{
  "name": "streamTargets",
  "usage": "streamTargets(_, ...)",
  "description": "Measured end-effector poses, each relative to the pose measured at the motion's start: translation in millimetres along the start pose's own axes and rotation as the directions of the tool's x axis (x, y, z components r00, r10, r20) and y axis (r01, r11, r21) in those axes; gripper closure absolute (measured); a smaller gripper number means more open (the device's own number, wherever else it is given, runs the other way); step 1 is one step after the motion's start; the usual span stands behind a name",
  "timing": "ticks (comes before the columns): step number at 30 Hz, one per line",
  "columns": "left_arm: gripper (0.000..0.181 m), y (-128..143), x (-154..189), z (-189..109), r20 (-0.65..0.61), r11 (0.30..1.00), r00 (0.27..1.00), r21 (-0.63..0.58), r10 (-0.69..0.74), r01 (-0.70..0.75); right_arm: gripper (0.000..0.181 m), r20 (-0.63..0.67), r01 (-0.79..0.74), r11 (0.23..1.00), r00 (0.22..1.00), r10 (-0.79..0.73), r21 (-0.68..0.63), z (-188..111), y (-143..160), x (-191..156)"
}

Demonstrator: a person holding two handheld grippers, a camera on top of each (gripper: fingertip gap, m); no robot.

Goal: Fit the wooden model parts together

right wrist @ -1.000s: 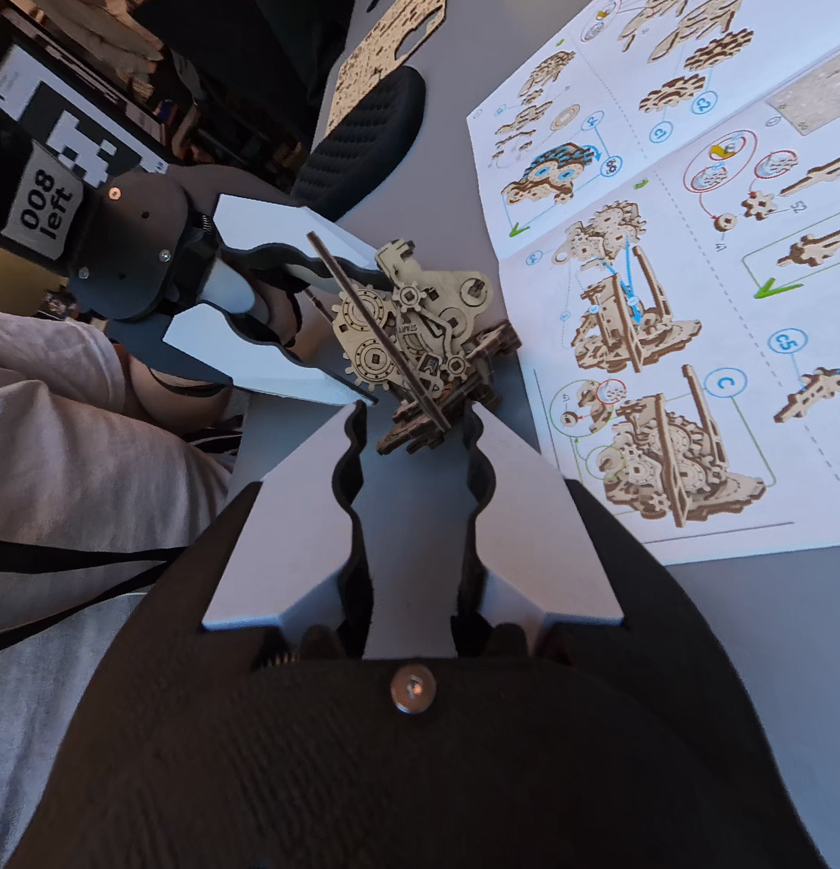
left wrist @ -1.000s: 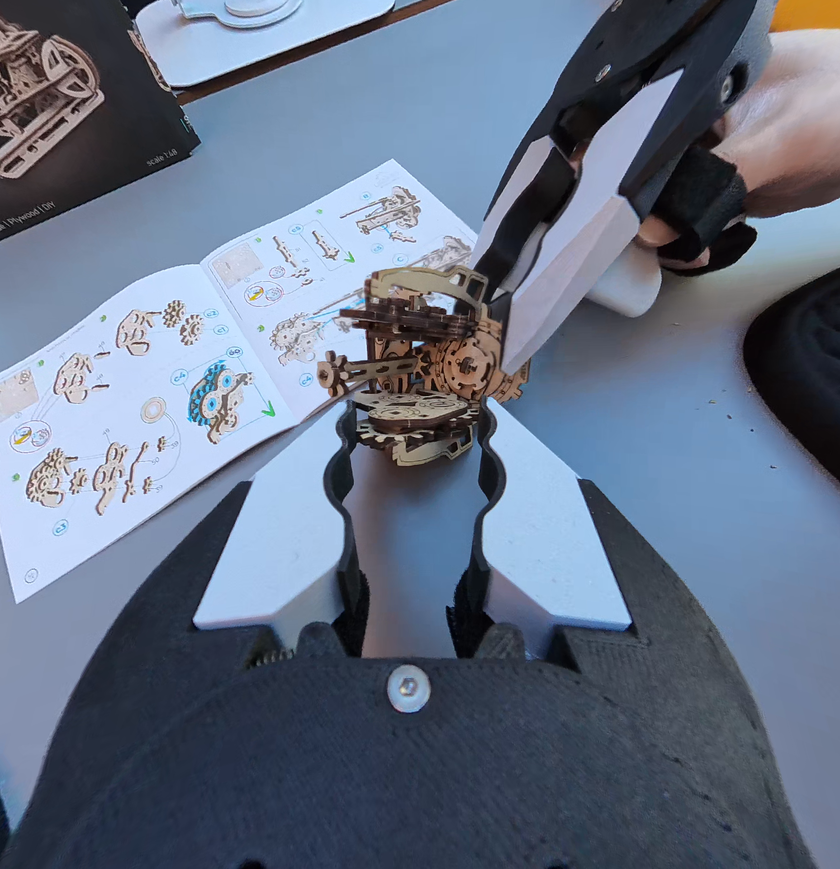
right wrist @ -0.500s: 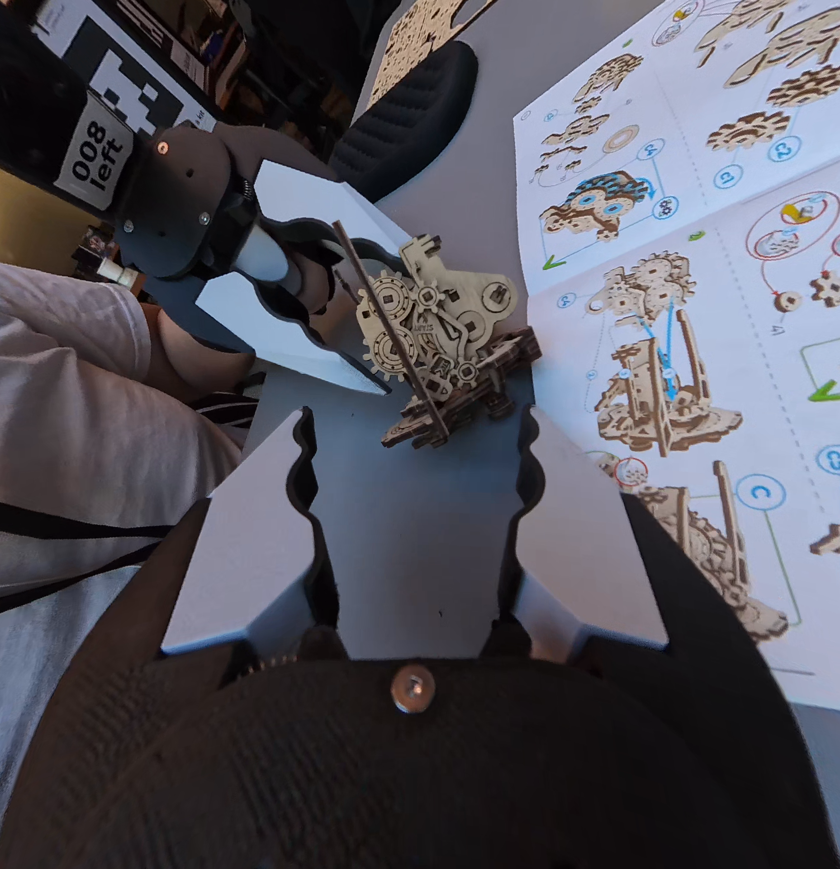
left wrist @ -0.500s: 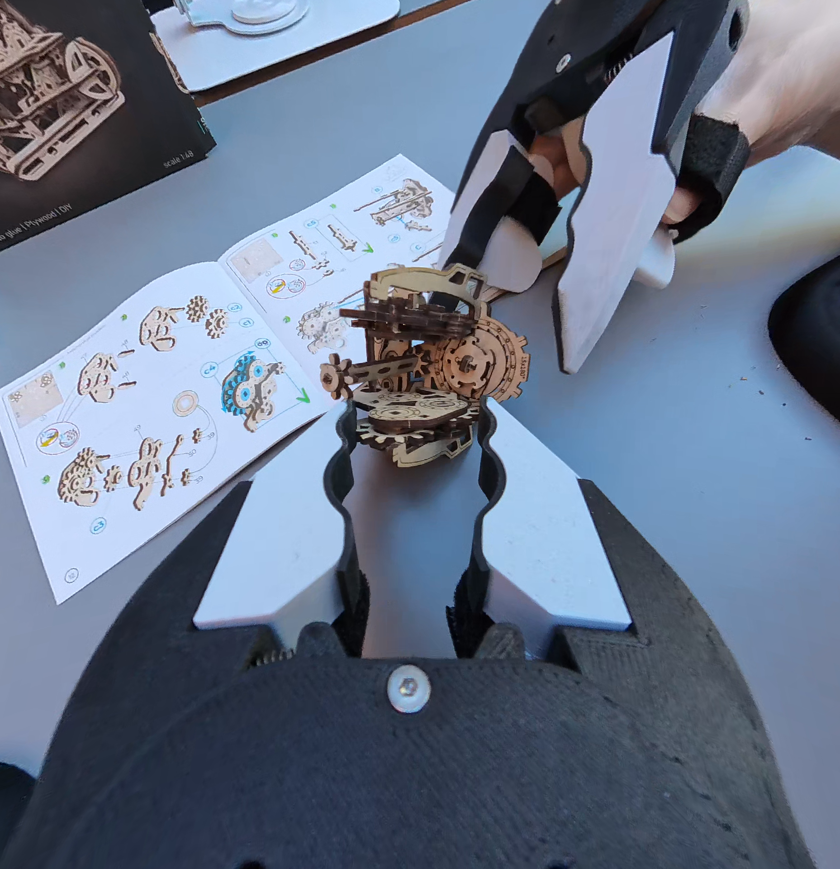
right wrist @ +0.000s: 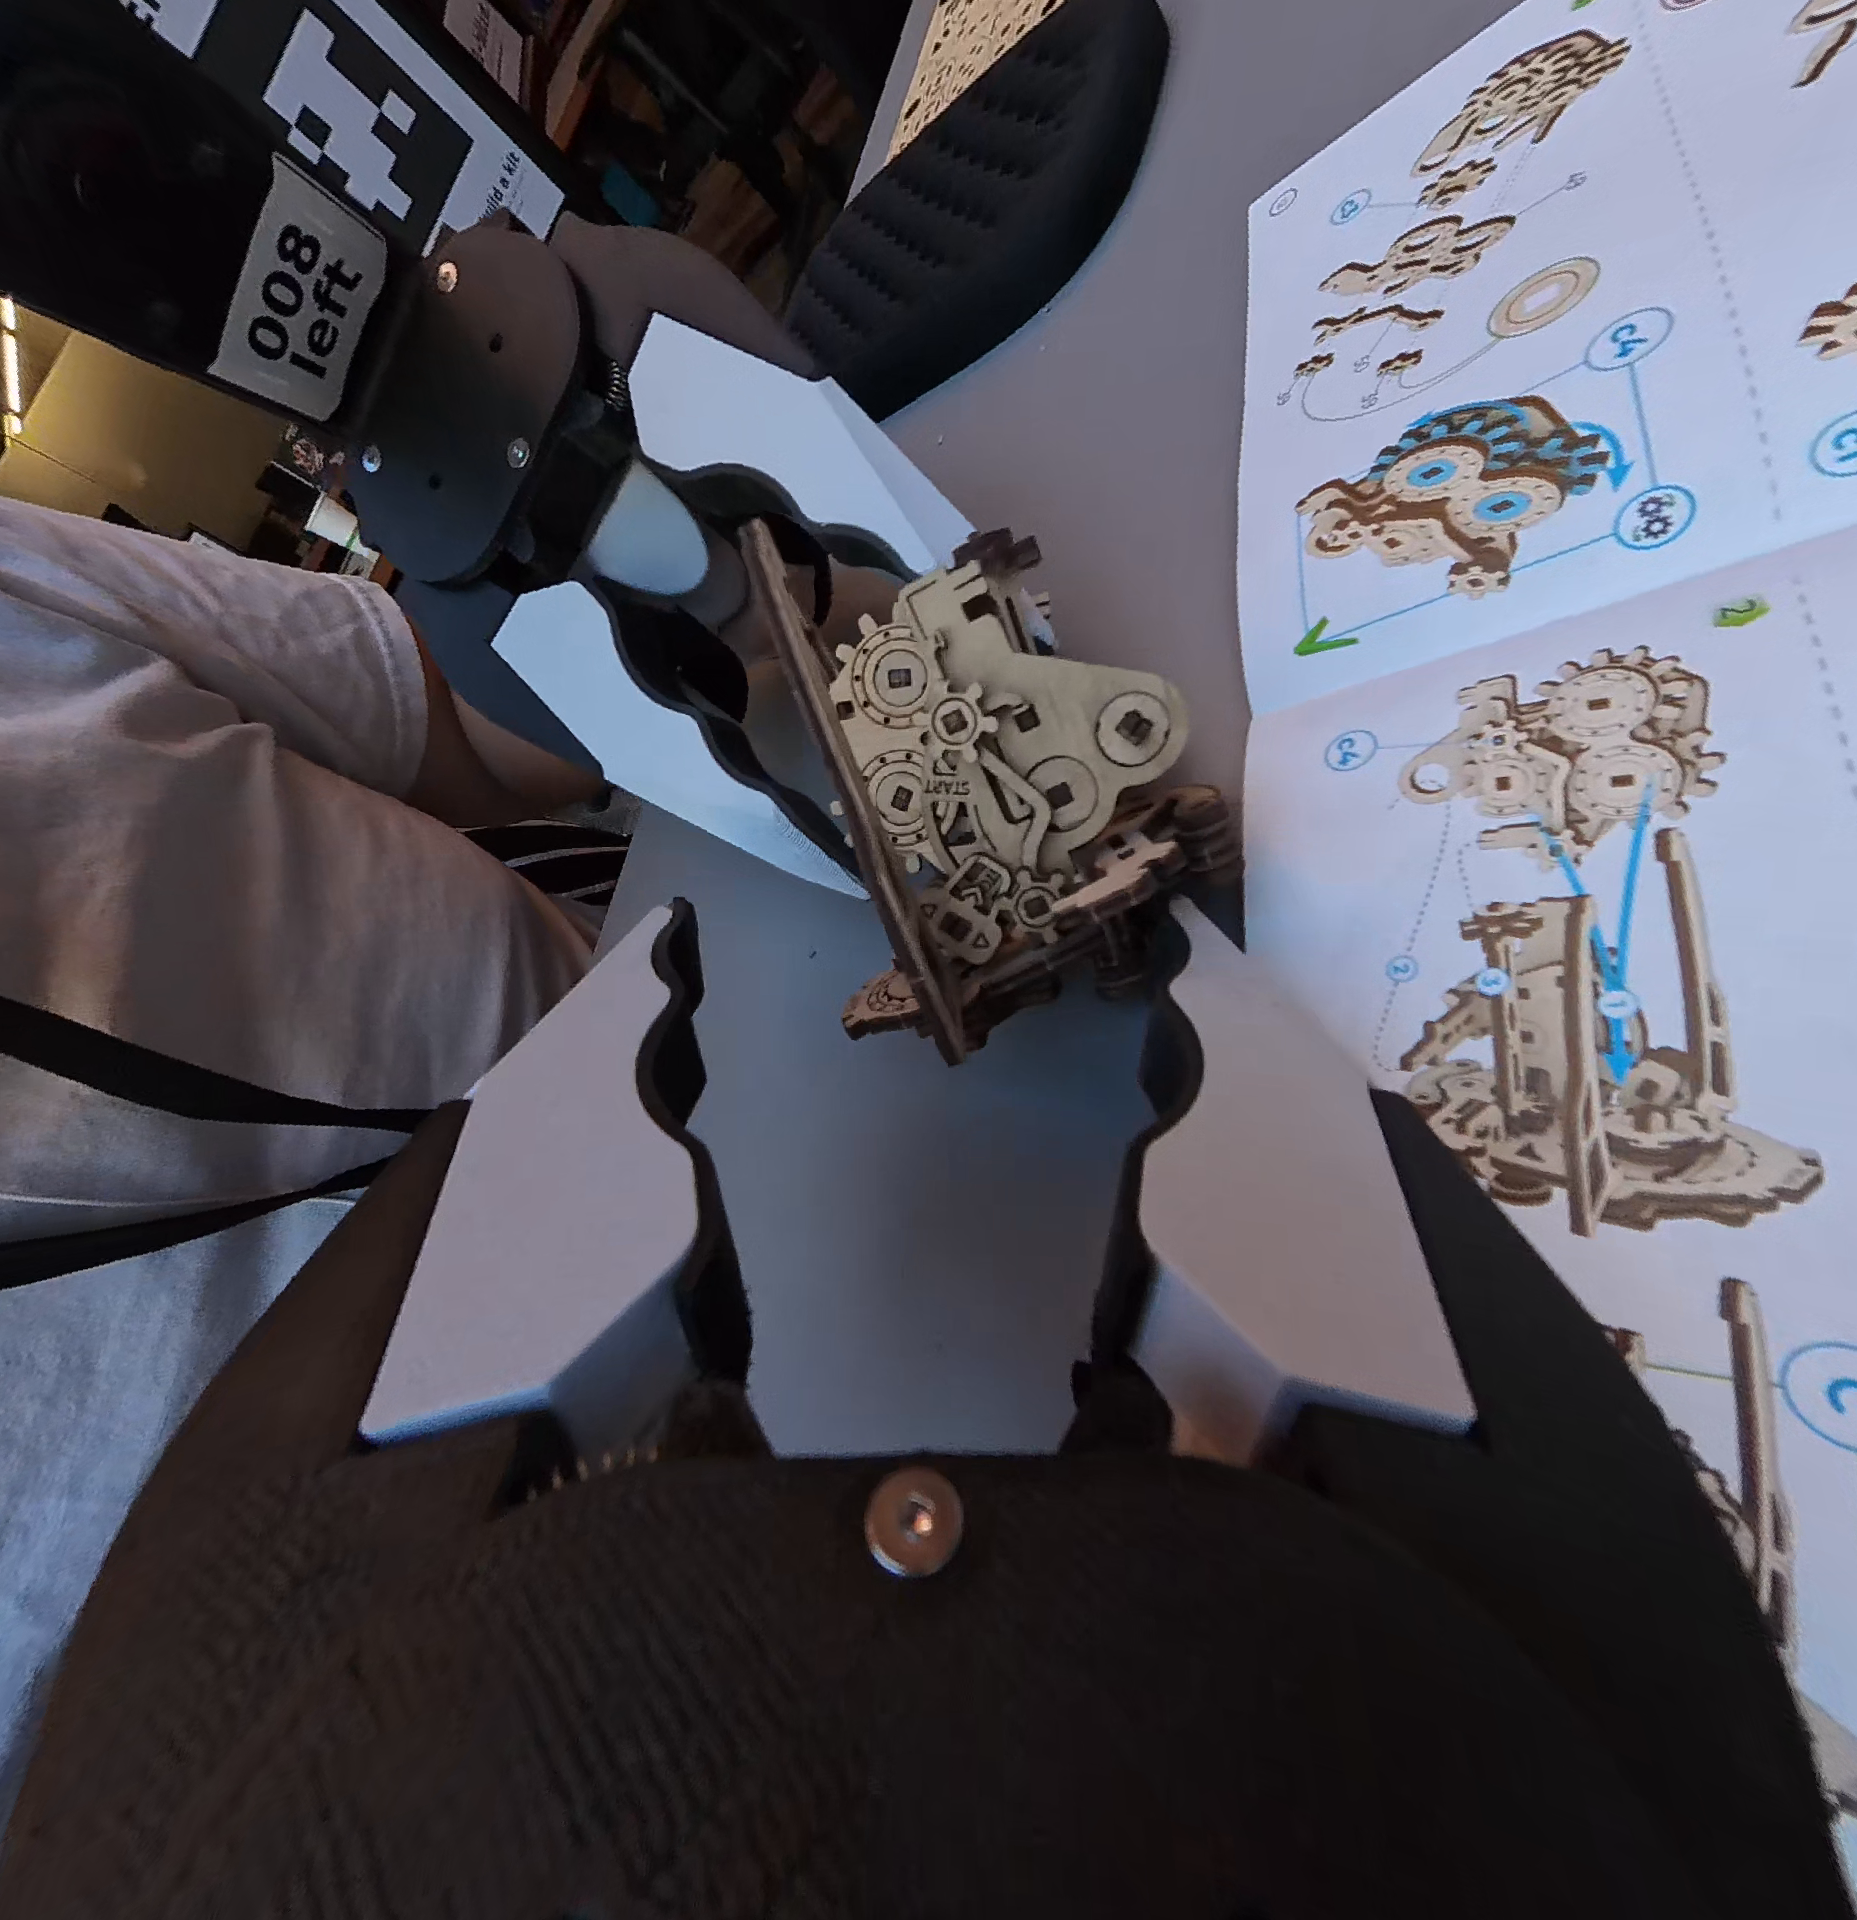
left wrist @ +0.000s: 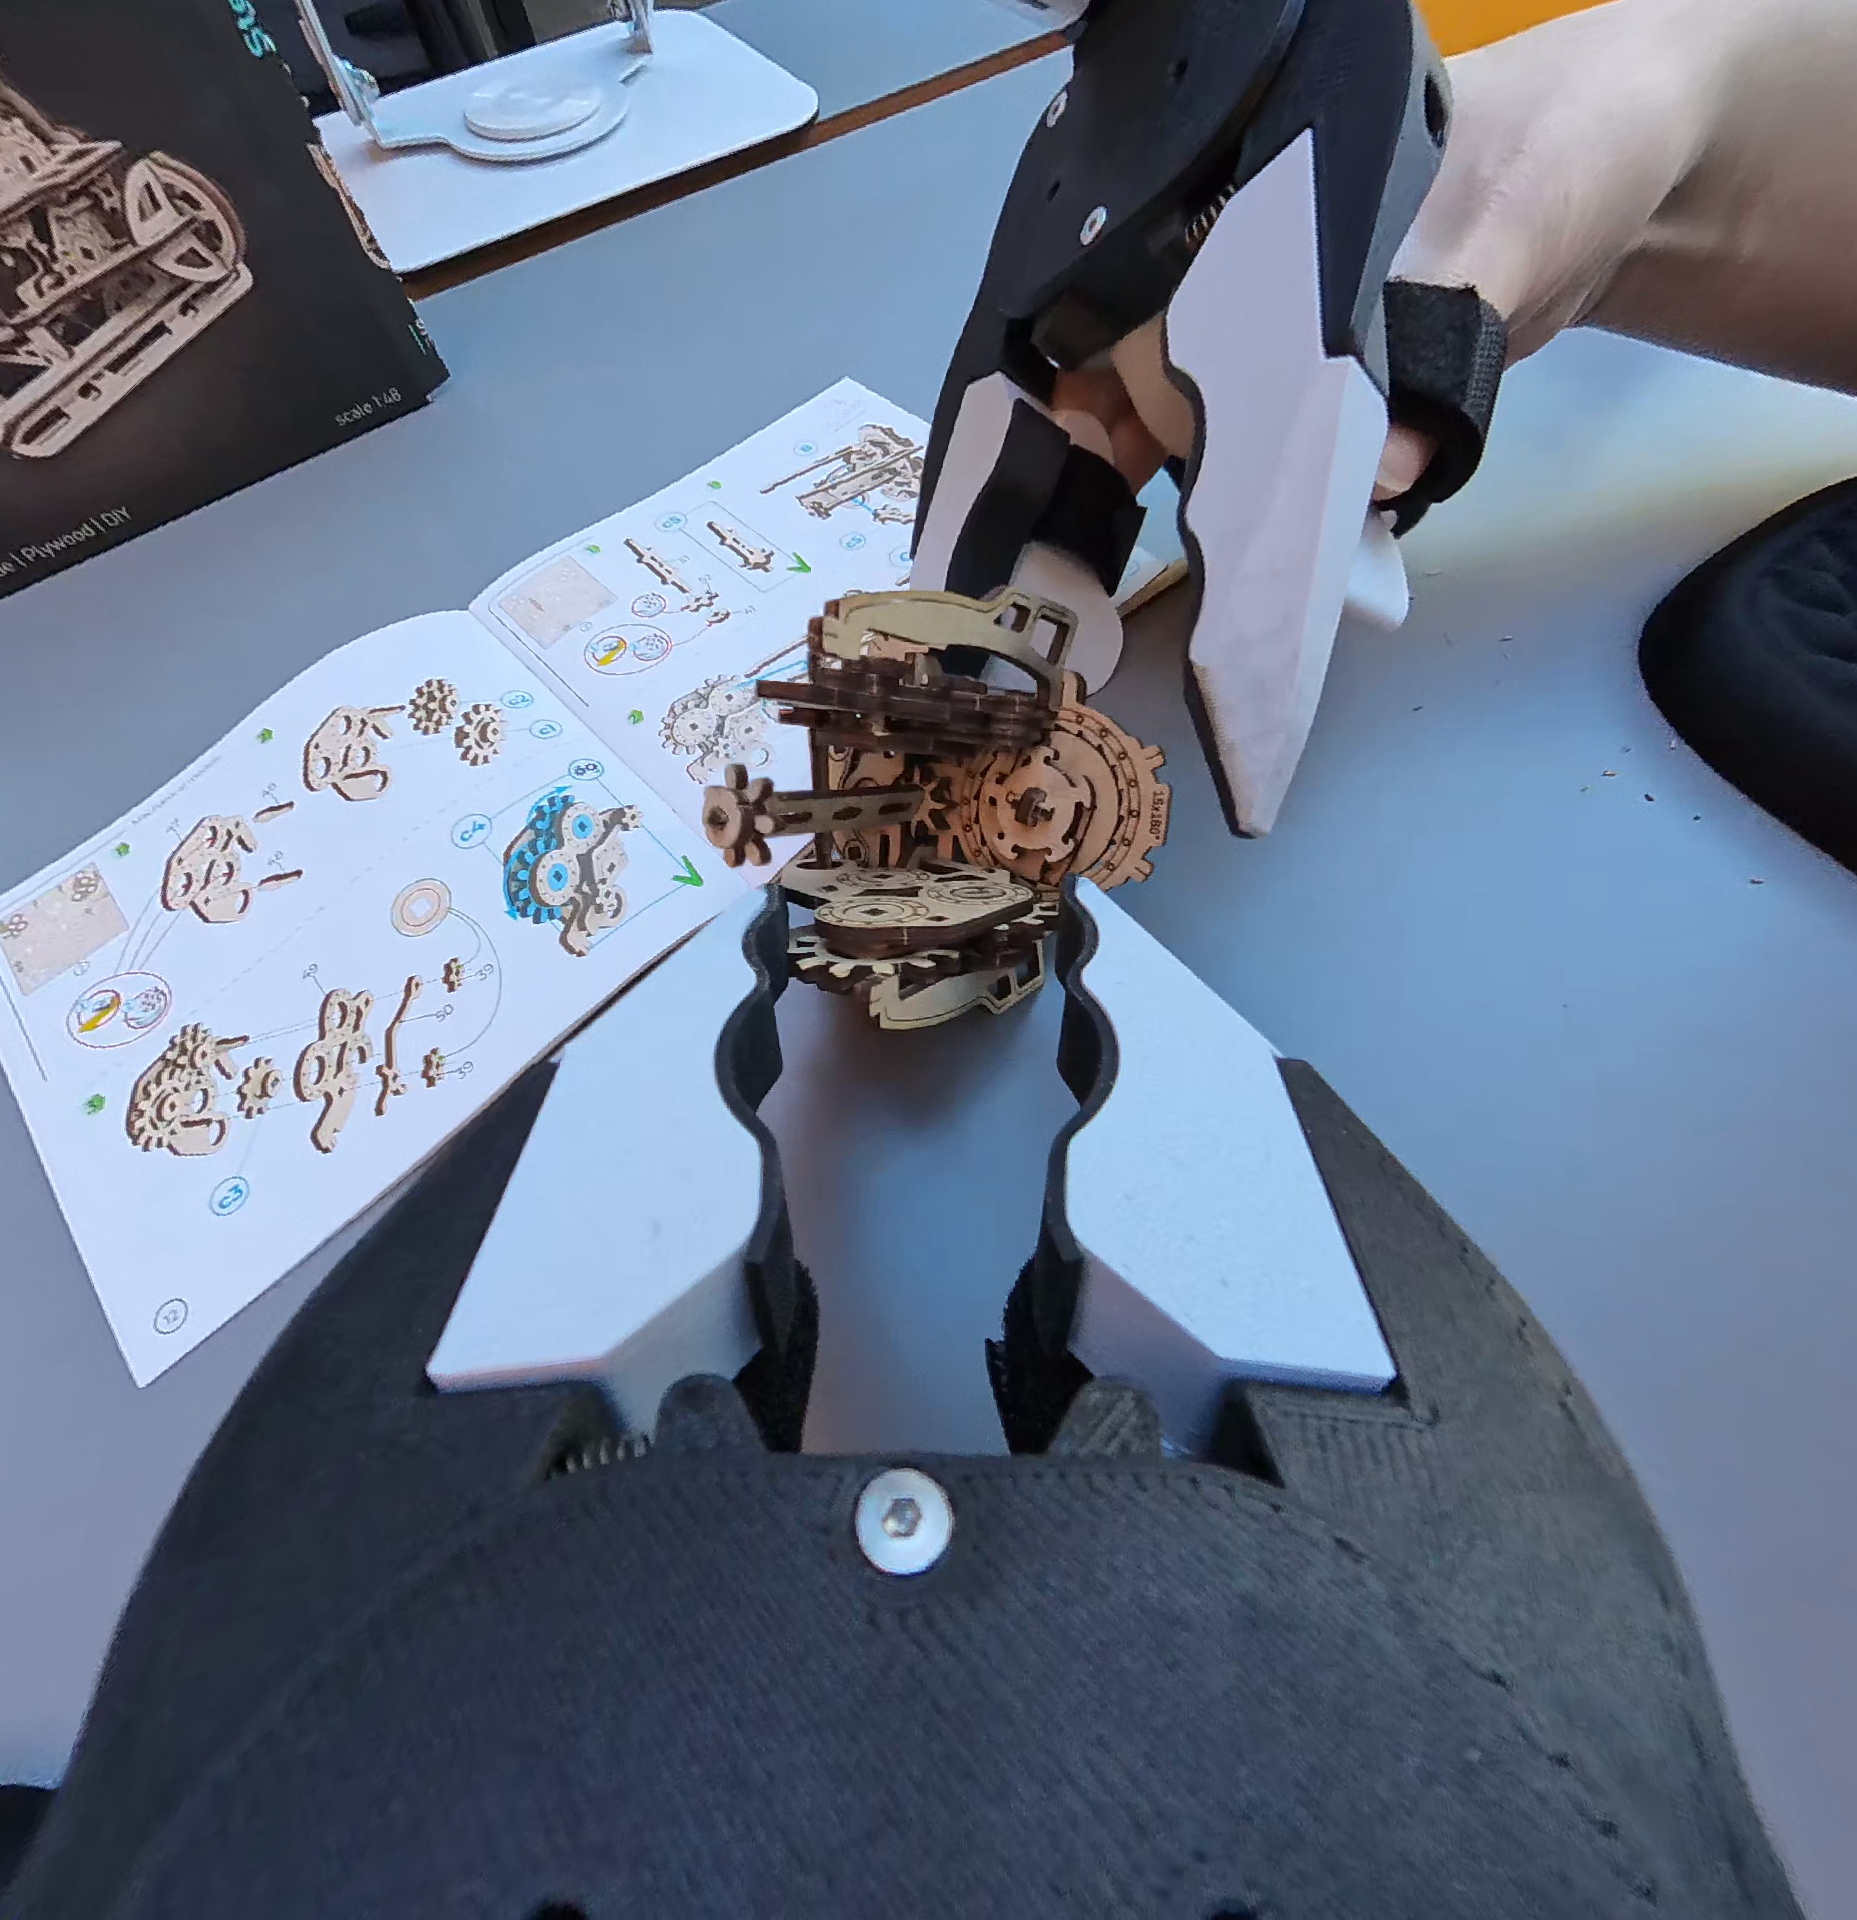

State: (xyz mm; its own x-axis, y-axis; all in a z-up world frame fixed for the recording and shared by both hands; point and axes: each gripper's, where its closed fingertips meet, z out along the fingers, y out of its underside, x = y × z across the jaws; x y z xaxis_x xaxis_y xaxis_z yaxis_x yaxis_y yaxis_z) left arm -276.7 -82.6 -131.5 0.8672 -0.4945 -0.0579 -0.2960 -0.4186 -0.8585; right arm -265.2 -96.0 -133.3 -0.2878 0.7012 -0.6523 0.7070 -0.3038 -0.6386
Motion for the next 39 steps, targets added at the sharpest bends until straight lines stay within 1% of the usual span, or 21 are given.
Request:
streamTargets(1, 0.131, 0.1, 0.1, -0.1, -0.005, 1.0, 1.0, 0.005, 0.01, -0.01, 0.098, 0.0, -0.001, 1.0, 1.0, 0.001, 0.003, -0.2, -0.1, 0.3)
streamTargets(3, 0.131, 0.4, 0.5, -0.5, -0.015, 1.0, 1.0, 0.009, 0.02, -0.02, 0.105, -0.014, -0.012, 1.0, 1.0, 0.012, 0.008, -0.3, 0.7, 2.7)
streamTargets(9, 0.131, 1.5, 1.6, -0.7, -0.024, 0.998, 0.998, 0.016, 0.059, -0.059, 0.108, -0.027, -0.006, 0.999, 1.0, 0.007, 0.047, -1.6, 2.2, 1.1)
streamTargets(13, 0.131, 2.0, 1.8, -1.1, -0.066, 0.997, 0.996, 0.035, 0.068, -0.066, 0.109, -0.032, 0.052, 0.998, 0.998, -0.051, 0.033, -2.0, 5.4, -0.7)
streamTargets(16, 0.13, 2.6, 3.9, -2.3, -0.115, 0.992, 0.986, 0.057, 0.118, -0.112, 0.111, -0.027, 0.113, 0.994, 0.993, -0.112, 0.012, -2.9, 10.0, -3.5)
streamTargets(17, 0.131, 3.2, 4.2, -2.3, -0.133, 0.993, 0.985, 0.056, 0.114, -0.107, 0.111, -0.018, 0.118, 0.993, 0.993, -0.118, 0.018, -3.9, 10.2, -4.9)
streamTargets(20, 0.131, 4.6, 5.4, -2.2, -0.174, 0.991, 0.976, 0.055, 0.131, -0.123, 0.11, 0.019, 0.115, 0.993, 0.993, -0.116, 0.041, -7.9, 9.7, -9.7)
streamTargets(23, 0.131, 3.6, 1.0, 0.4, -0.157, 0.986, 0.974, 0.06, 0.162, -0.154, 0.105, 0.001, 0.099, 0.991, 0.995, -0.099, 0.088, -10.7, 2.8, -6.9)
streamTargets(26, 0.131, 2.5, -0.3, 1.8, -0.168, 0.984, 0.97, 0.064, 0.174, -0.165, 0.105, 0.012, 0.068, 0.992, 0.997, -0.07, 0.109, -11.4, -0.1, -5.2)
streamTargets(32, 0.131, 5.3, 3.5, -2.2, -0.26, 0.982, 0.947, 0.072, 0.186, -0.173, 0.116, 0.033, 0.075, 0.995, 0.996, -0.077, 0.07, -9.1, 6.4, -8.3)
streamTargets(36, 0.131, 5.3, 1.4, -1.6, -0.273, 0.971, 0.932, 0.09, 0.239, -0.222, 0.117, 0.052, 0.027, 0.995, 0.998, -0.032, 0.092, -9.5, 2.2, -6.6)
streamTargets(39, 0.13, 4.9, -0.2, -1.2, -0.296, 0.969, 0.922, 0.096, 0.248, -0.23, 0.117, 0.028, 0.054, 0.995, 0.998, -0.057, 0.081, -8.3, 3.6, -5.3)
